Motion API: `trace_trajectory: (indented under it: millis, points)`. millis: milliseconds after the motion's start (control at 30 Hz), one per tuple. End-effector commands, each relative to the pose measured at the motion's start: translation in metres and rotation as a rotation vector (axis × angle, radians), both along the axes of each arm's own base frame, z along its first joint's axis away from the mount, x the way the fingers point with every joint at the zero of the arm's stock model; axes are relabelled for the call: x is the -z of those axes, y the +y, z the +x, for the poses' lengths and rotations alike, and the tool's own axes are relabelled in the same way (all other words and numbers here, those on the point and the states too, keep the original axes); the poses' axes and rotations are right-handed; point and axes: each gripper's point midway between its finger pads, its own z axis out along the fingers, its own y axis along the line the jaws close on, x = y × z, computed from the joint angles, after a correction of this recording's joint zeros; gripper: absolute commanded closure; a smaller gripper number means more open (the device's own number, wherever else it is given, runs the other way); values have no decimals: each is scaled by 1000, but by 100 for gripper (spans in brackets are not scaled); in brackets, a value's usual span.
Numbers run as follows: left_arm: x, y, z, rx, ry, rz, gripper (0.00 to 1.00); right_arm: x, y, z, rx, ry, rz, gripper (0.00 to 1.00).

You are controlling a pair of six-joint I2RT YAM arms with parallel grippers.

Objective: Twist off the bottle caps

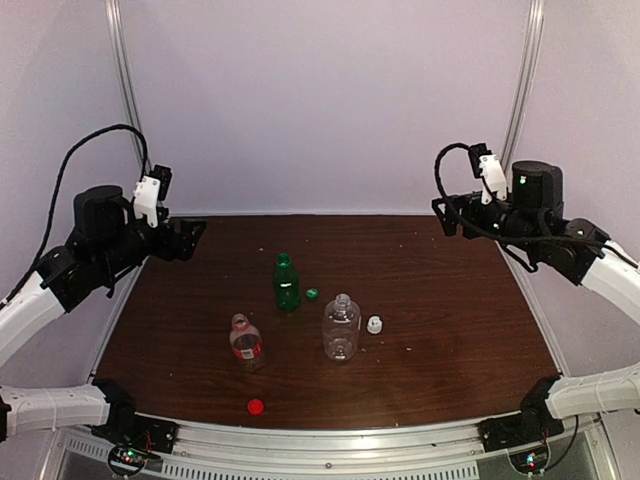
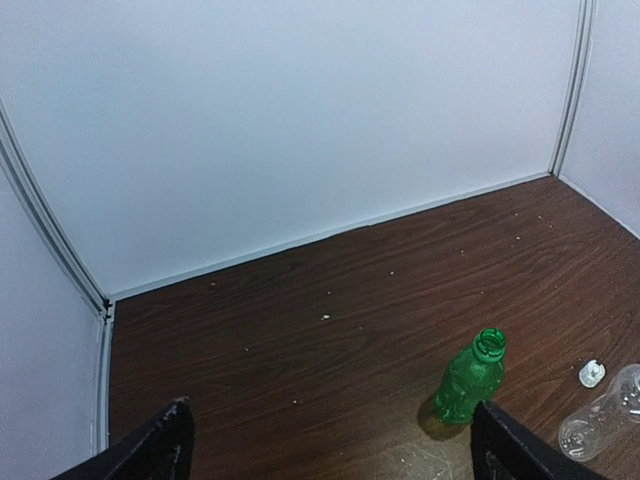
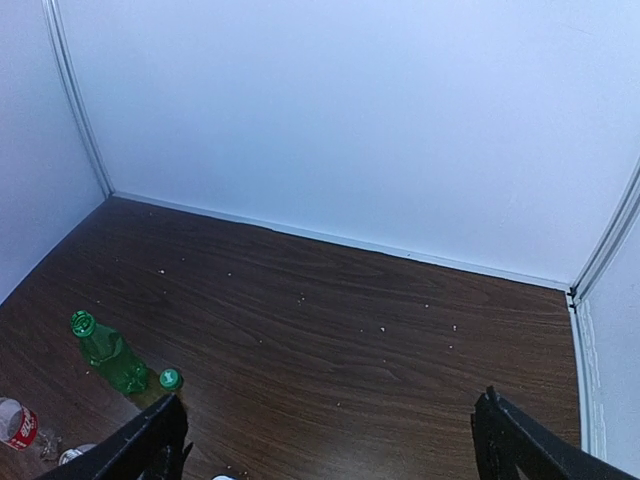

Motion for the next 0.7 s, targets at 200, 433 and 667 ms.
trace_trajectory:
  millis: [200,433,667]
  points:
    - [-3,12,-17,-5,-92,-43,2,4,-25,-7,89,-55,-14,0]
    - [4,8,-19,19,-84,-52,2,13,-30,-7,108,-50,-32,0]
    - [5,6,-17,26,-81,-52,2,16,-32,-8,113,-51,-31,0]
